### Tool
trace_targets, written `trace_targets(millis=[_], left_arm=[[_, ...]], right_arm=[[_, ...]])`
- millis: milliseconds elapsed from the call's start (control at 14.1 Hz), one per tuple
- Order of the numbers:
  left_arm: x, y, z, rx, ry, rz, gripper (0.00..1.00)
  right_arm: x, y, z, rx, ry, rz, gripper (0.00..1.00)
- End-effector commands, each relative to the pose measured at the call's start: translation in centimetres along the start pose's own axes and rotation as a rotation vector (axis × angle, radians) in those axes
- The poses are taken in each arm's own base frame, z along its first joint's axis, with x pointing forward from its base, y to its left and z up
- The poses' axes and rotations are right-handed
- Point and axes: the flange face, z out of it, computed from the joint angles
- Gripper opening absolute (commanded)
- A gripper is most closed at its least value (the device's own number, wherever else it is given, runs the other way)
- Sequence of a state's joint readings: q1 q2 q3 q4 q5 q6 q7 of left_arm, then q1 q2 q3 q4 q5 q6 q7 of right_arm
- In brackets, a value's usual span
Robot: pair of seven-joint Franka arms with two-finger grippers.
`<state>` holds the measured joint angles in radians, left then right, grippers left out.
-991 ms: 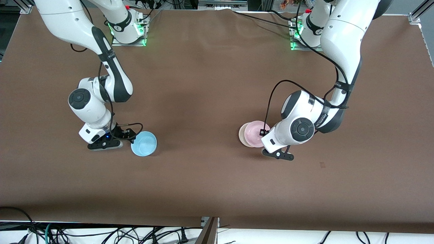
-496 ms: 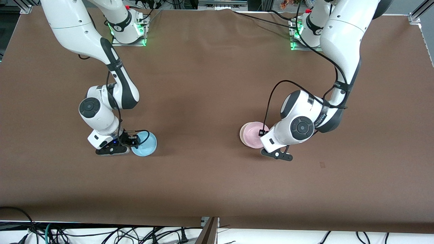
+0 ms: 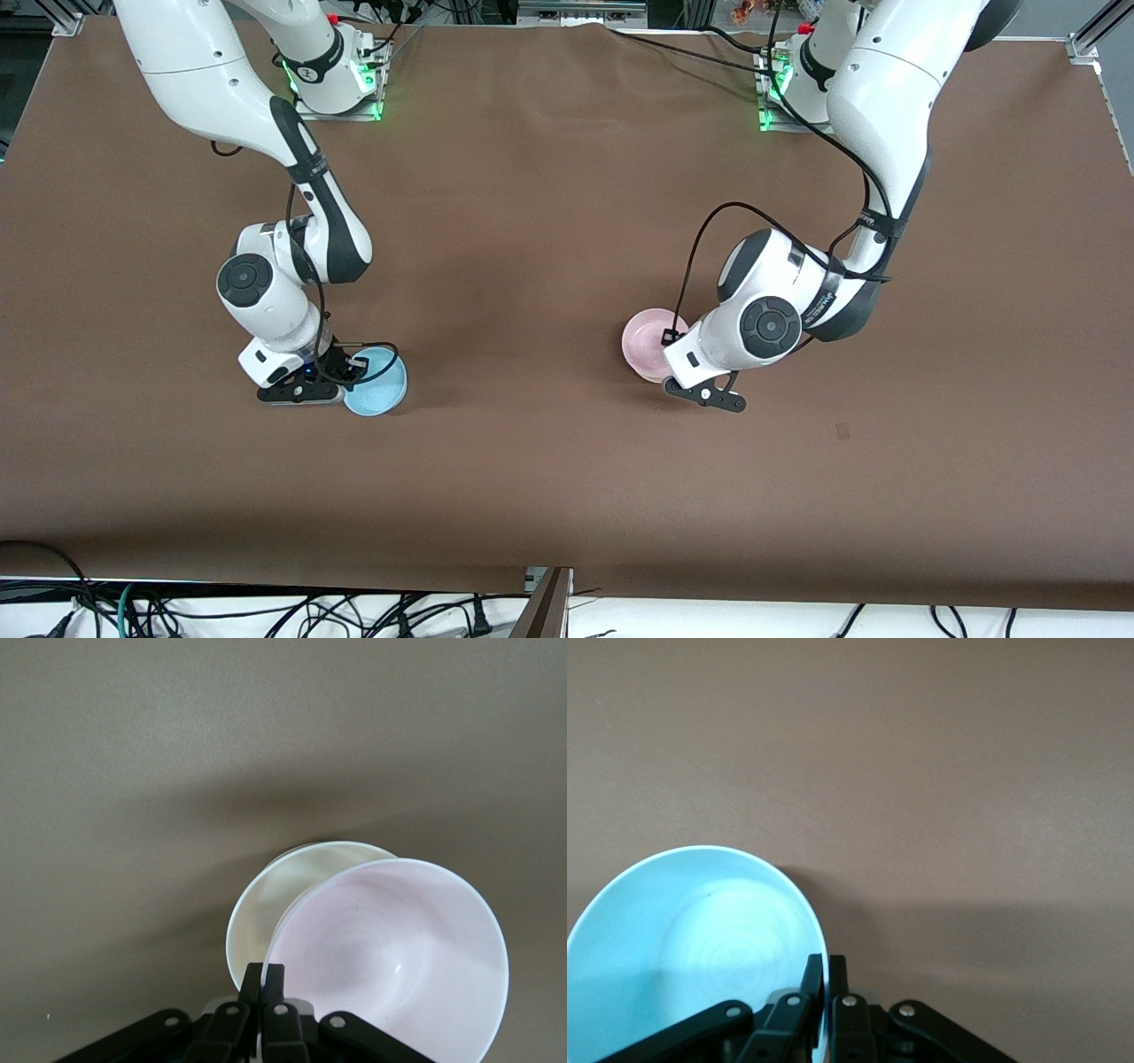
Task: Stack pink and blue bowls on white bowl
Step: 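Open the left gripper and withdraw while the right gripper lifts the blue bowl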
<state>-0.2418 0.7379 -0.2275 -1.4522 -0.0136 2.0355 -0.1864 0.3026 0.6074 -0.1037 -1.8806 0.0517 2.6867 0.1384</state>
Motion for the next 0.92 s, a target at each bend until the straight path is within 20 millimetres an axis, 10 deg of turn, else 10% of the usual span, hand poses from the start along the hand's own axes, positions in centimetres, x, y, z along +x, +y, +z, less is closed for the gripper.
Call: trace_targets(millis=[0, 142, 566, 850], left_arm=[[-0.8, 0.2, -0.5, 0.006, 0.006, 0.022, 0.07], [-0.8, 0.5, -0.8, 0.005, 0.009, 0.016, 1.0], [-0.9, 0.0, -3.5, 0.003, 0.04, 0.008, 1.0], [-1.6, -6.3, -9.5, 0.023, 0.048, -0.062, 1.0]], right_arm=[[-0.1, -0.7, 0.1, 0.002, -0.051, 0.019, 0.0], [1.0, -0.9, -1.1, 0.003, -0.105, 0.026, 0.0], [2.2, -4.1, -2.9, 0.143, -0.142, 0.133, 0.0], [3.4, -9.7, -6.1, 0.252, -0.17, 0.237, 0.0]])
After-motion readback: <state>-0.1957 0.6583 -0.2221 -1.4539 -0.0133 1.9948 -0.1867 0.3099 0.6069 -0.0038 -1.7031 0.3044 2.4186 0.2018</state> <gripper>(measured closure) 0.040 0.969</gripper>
